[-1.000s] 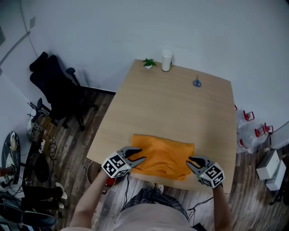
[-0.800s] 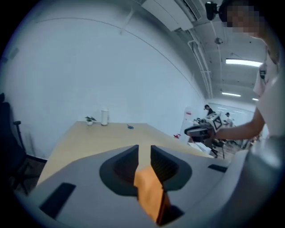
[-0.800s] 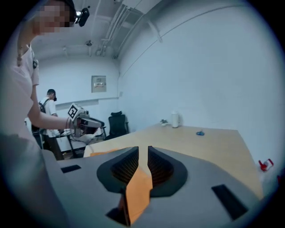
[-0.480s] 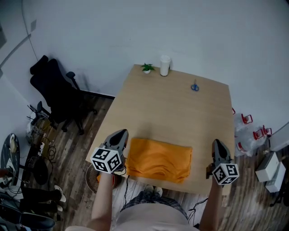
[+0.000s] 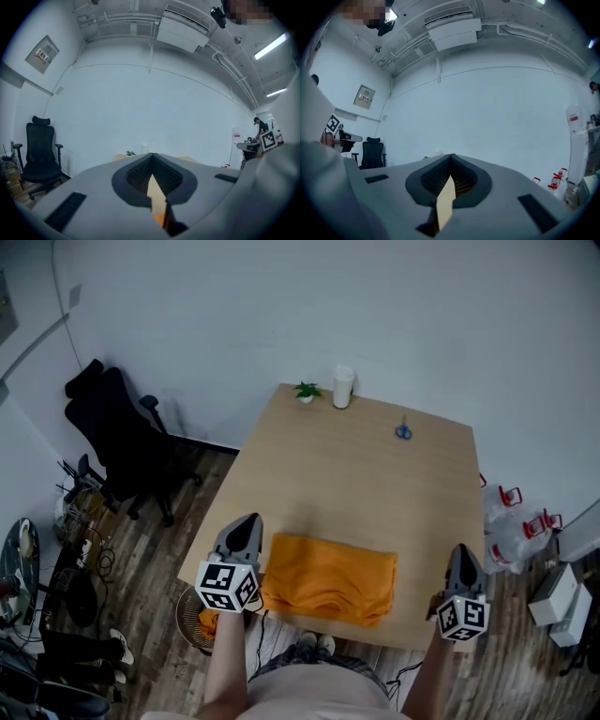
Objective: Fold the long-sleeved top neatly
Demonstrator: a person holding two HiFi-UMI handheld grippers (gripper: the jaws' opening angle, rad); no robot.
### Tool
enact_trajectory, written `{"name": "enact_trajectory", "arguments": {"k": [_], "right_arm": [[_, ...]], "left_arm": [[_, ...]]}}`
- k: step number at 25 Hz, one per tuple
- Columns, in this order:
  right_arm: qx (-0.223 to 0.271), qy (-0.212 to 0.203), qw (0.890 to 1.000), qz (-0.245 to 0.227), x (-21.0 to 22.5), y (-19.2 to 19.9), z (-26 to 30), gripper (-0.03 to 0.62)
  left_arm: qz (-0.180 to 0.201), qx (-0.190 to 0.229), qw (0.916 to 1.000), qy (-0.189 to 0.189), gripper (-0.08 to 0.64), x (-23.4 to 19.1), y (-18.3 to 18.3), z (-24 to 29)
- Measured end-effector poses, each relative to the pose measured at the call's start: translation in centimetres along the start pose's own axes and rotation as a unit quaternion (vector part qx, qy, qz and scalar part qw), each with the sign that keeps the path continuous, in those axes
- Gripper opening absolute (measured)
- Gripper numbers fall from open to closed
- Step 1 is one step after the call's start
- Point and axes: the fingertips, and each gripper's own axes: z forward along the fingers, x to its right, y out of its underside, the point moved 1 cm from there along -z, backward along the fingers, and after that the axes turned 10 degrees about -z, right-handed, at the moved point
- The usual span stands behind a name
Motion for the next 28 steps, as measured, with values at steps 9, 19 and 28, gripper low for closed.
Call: {"name": "enact_trajectory", "arguments": {"k": [9, 19, 28], "right_arm": [[-0.001, 0.015, 1.000, -0.010, 0.3, 0.0, -1.0, 0.005], [0.001, 0.015, 1.000, 0.004, -0.3, 0.1, -1.4, 0.005], [0.005, 0.006, 1.000, 0.025, -0.6, -0.3, -1.3, 0.005]], "left_arm": [[0.000, -0.005, 1.0000, 0.000, 0.002, 0.3, 0.4, -0.9], [-0.005, -0.010, 0.9999, -0.001, 0.002, 0.5, 0.8, -1.2], [-0.010, -0.012, 0.9999, 0.000, 0.002, 1.0, 0.7, -1.0]]}}
